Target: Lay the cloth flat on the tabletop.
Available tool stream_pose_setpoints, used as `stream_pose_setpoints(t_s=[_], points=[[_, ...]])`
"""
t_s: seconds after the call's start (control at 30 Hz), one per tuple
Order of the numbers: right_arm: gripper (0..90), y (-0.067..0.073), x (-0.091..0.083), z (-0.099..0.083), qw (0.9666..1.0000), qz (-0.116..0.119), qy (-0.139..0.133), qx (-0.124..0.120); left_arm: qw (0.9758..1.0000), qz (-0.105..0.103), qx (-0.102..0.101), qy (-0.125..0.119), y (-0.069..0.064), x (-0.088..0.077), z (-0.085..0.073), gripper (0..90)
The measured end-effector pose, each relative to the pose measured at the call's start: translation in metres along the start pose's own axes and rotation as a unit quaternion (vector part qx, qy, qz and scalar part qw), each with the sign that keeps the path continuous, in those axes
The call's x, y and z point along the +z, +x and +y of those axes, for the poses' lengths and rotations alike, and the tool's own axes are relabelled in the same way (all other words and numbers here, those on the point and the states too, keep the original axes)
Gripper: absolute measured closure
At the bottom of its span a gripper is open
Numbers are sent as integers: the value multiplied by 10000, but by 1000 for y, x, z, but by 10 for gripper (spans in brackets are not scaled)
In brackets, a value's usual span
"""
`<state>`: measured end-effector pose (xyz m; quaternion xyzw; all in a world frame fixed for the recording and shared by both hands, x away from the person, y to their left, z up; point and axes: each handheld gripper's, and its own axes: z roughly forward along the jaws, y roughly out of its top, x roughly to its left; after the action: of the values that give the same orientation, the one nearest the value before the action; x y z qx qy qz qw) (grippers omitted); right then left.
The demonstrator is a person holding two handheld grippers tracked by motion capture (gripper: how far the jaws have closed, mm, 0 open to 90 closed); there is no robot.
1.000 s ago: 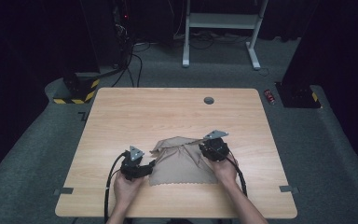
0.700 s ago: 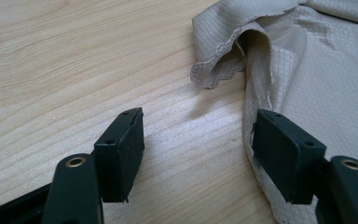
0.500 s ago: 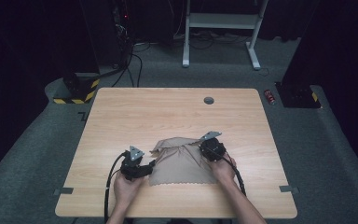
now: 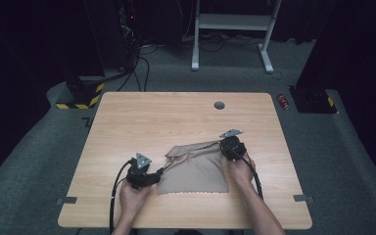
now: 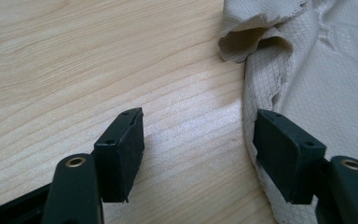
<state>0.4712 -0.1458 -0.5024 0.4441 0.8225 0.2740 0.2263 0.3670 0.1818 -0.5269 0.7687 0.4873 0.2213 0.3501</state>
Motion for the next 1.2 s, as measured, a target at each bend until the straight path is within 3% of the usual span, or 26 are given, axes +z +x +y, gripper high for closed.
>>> stream_pose_setpoints(t_s=[0.1,0.23,0.43,0.53,0.83,0.97,1.03,1.2], points=[[774,4,-6,-2,9999,102,-118,30,10000,4,1,-1,0,0,0,342],[748,16,-24,-9,9987,353,-317,-181,10000,0,0,-1,0,0,0,342],[741,34,-32,-28,9964,687,-252,-432,10000,5,3,-2,0,0,0,342],[741,37,-26,-36,9967,683,-142,-414,10000,6,-6,-2,0,0,0,342],[759,33,-35,-55,9955,818,-338,-326,10000,-19,-19,-22,0,-1,0,362],[746,33,-37,-54,9953,847,-245,-393,9993,-282,-202,-157,3,-1,2,432],[718,31,-36,-53,9951,904,-206,-343,9985,-408,-207,-303,3,-3,7,443],[704,30,-36,-56,9950,903,-300,-320,9979,-548,-49,-352,-1,-3,30,445]])
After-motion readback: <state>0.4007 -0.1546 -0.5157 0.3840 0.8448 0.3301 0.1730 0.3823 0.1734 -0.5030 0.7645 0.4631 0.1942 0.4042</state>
